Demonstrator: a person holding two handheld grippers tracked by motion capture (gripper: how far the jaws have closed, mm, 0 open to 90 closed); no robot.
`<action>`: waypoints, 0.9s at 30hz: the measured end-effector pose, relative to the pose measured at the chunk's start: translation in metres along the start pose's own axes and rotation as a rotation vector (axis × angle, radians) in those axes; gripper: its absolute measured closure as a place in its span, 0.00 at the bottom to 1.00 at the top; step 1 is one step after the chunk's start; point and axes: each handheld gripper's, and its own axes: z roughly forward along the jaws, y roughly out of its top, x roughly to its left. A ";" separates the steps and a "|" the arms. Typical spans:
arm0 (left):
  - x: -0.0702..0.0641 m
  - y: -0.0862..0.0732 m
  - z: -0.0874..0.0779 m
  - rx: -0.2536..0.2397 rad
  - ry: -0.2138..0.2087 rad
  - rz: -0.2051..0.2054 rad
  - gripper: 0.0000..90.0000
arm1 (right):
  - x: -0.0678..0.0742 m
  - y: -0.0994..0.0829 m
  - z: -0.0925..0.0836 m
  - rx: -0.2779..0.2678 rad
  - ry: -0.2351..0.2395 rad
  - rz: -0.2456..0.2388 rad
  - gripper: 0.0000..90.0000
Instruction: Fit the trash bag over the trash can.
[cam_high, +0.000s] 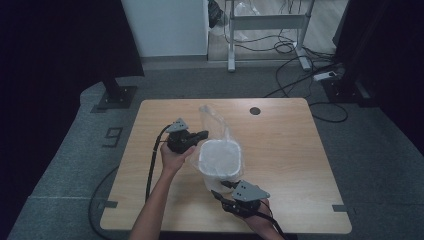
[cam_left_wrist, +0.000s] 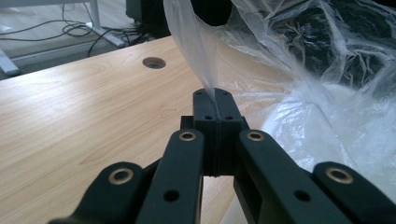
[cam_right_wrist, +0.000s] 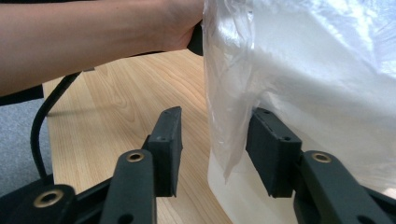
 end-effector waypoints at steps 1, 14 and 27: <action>0.000 0.000 0.000 -0.002 0.000 0.000 1.00 | 0.000 0.000 0.001 -0.001 0.001 0.009 0.65; 0.005 -0.001 -0.001 0.006 0.018 -0.020 1.00 | -0.006 -0.011 0.006 0.048 0.072 0.029 0.99; 0.015 -0.008 0.014 0.056 -0.001 -0.062 1.00 | -0.008 -0.034 0.006 0.116 0.127 0.007 0.99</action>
